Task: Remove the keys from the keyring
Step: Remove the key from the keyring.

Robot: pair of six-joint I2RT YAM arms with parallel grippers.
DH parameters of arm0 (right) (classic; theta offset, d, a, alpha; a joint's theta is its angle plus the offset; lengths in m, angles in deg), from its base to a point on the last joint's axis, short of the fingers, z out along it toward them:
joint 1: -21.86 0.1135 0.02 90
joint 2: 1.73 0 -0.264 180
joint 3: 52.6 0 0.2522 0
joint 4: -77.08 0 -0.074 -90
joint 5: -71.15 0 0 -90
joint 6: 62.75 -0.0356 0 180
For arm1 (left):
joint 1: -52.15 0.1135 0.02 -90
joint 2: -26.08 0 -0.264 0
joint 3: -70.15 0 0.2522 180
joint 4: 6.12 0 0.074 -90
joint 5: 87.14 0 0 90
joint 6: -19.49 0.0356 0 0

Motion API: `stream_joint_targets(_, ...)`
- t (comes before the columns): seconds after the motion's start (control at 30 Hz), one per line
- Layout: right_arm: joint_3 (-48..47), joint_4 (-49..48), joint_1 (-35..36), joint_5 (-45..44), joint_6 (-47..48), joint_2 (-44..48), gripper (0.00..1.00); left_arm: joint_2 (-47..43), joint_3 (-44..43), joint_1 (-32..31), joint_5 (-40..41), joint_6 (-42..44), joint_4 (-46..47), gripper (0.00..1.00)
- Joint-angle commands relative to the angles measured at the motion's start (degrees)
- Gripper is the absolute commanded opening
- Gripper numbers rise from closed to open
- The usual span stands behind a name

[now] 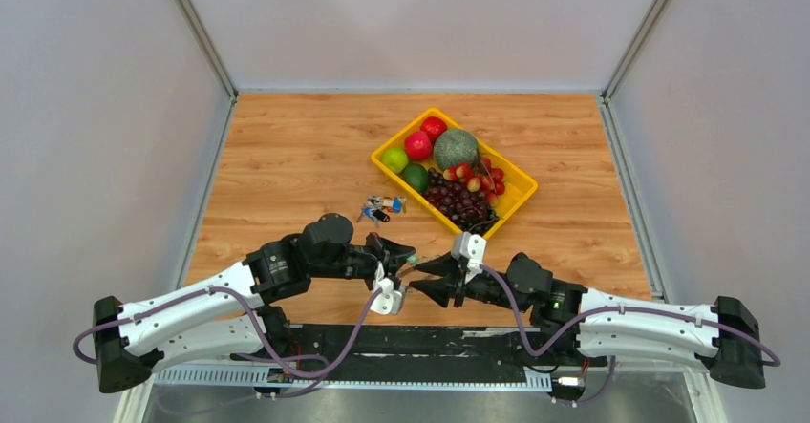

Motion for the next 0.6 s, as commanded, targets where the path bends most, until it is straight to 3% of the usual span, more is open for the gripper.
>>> stream_joint_targets(0.0, -1.69, -3.67, 0.22, -0.42, -0.45, -0.36, 0.37, -1.36, -0.45, 0.28, -2.39, -0.57, 4.25, 0.00)
stream_joint_targets(0.13, -1.49, -3.88, 0.22, -3.61, -0.69, -0.50, 0.25, -1.61, -0.41, 0.28, -2.52, -0.62, 4.34, 0.00)
stream_joint_targets(0.37, -1.70, -3.89, 0.25, -5.81, -0.78, -0.54, 0.17, -1.80, -0.28, 0.26, -3.00, -0.64, 4.63, 0.00)
stream_joint_targets(0.57, -1.57, -3.48, 0.23, -6.55, -1.13, 1.05, 0.04, -1.72, -0.12, 0.23, -3.37, -0.59, 4.65, 0.00)
